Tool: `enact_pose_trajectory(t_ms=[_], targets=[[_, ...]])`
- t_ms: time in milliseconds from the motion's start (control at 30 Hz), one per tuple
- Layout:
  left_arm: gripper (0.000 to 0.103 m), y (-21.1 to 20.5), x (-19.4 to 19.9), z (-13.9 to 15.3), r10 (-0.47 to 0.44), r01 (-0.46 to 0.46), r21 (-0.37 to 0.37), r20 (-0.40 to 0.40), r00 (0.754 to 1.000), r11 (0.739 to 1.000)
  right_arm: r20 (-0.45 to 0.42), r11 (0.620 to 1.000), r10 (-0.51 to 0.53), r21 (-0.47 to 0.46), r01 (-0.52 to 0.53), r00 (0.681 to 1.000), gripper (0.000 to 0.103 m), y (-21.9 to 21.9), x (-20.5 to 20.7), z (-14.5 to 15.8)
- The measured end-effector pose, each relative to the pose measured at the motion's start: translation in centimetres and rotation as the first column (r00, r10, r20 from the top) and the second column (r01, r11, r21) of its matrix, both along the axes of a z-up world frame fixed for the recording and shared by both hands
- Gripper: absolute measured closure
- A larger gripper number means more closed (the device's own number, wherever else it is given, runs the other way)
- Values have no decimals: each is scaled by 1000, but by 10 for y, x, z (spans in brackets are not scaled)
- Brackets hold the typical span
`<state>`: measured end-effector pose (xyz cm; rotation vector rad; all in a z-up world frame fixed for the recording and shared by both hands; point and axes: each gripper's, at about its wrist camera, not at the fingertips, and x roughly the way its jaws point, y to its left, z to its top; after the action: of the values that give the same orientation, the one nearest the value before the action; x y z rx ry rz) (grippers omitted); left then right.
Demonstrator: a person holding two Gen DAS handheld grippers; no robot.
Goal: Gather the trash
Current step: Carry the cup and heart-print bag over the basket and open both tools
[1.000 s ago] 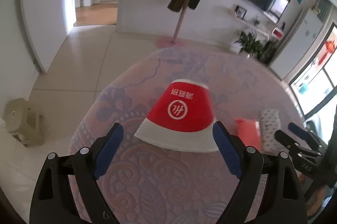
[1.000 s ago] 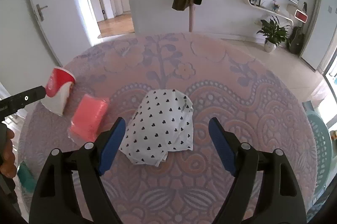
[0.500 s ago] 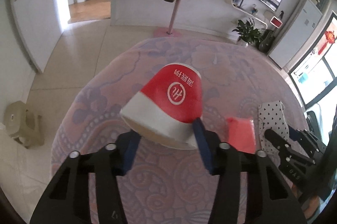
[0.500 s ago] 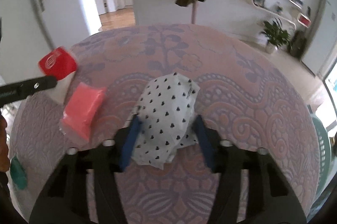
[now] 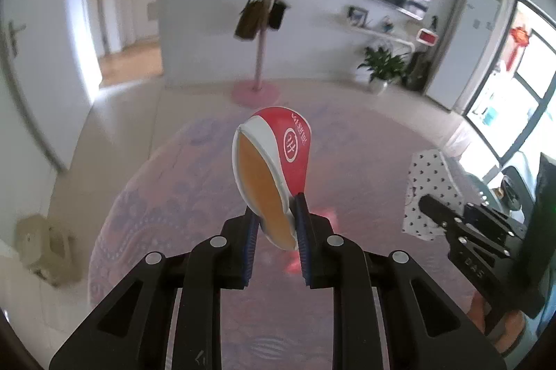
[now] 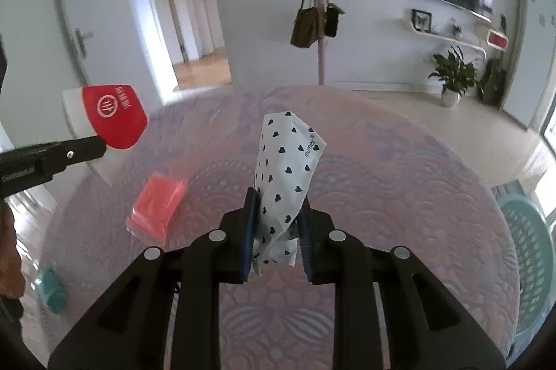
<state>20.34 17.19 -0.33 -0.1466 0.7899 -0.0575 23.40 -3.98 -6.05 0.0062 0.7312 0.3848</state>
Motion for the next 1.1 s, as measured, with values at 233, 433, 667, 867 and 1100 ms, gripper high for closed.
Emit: enact_pose_trajectory(t_ms=[233, 433, 667, 867, 1100], targets=[[84, -77, -11, 37, -103, 103, 4, 105, 989, 995, 133, 996, -91, -12, 93, 987, 83, -71, -22, 35], [84, -151, -9, 46, -213, 223, -46, 156, 964, 974, 203, 980, -187, -35, 198, 961, 83, -146, -40, 52], [84, -220, 1, 39, -317, 326, -43, 145, 937, 944, 221, 932, -336, -65, 358, 915, 83, -225, -42, 52], [83, -271, 16, 19, -389, 395, -47, 94, 916, 918, 132, 890, -445, -46, 454, 885, 83, -293, -32, 34], [83, -314, 37, -7, -449, 450, -66, 33, 893, 890, 7, 854, -517, -62, 516, 856, 83, -339, -21, -2]])
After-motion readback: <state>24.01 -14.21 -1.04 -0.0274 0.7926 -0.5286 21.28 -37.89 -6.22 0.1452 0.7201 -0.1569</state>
